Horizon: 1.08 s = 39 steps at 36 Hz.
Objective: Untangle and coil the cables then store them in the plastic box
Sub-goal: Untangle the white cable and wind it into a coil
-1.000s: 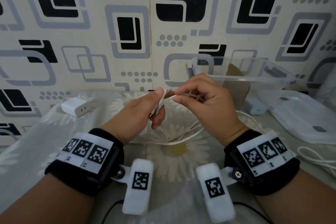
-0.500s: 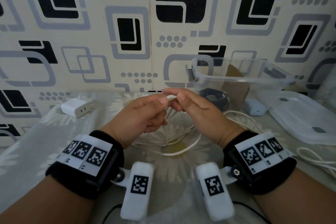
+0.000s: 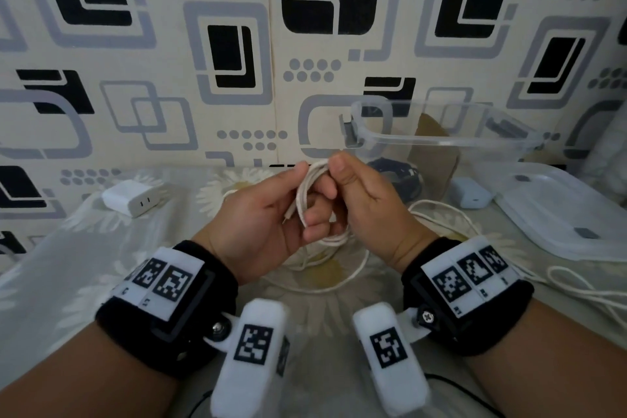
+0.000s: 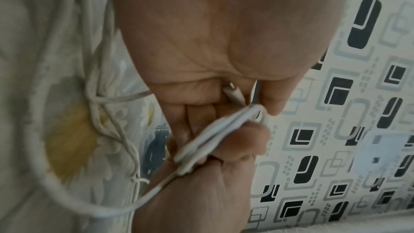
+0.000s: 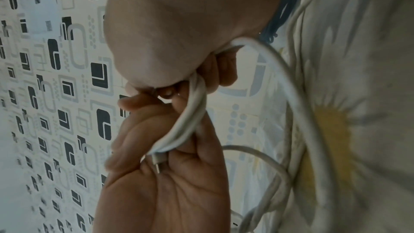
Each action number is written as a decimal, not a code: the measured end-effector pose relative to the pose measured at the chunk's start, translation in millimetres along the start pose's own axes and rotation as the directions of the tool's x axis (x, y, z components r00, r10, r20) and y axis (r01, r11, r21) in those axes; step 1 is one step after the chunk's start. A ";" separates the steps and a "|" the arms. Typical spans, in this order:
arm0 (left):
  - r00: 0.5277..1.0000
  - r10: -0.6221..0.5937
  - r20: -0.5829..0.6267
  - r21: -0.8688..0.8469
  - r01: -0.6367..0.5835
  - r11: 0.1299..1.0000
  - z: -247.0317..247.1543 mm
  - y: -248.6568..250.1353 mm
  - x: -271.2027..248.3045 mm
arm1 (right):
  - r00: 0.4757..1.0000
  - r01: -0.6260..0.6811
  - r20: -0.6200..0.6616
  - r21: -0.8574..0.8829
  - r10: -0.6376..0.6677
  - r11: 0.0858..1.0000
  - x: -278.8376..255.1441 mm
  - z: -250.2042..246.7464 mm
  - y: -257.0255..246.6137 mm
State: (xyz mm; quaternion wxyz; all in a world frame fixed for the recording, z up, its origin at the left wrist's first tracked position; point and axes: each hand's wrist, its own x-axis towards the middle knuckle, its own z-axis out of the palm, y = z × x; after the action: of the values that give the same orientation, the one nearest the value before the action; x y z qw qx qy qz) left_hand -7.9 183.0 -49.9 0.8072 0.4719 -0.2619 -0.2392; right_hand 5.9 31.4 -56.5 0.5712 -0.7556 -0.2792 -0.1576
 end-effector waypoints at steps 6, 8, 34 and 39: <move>0.998 -0.056 0.038 -0.076 0.059 0.995 -1.8 3.5 -3.1 | 0.999 -0.021 0.040 -0.025 0.022 0.999 -1.0 0.5 -6.3; 0.996 -0.061 0.063 -0.136 0.069 0.988 -1.2 3.0 -2.5 | 0.999 -0.017 0.033 -0.035 0.018 0.999 -1.3 0.6 -8.2; 0.906 0.209 -0.368 -0.295 -0.328 0.898 -37.1 30.4 -3.2 | 0.765 -0.595 0.586 0.485 0.267 0.641 -9.0 -4.3 -0.4; 0.887 0.212 -0.411 -0.302 -0.352 0.886 -40.4 33.2 -4.5 | 0.862 -0.497 0.228 0.555 0.453 0.667 1.6 -9.7 4.2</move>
State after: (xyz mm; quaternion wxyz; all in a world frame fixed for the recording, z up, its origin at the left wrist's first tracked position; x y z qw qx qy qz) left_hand 19.5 226.2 -38.2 0.9419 0.3041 -0.1241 -0.0696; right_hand 10.5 21.7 -55.9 0.7896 -0.5883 -0.1276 0.1194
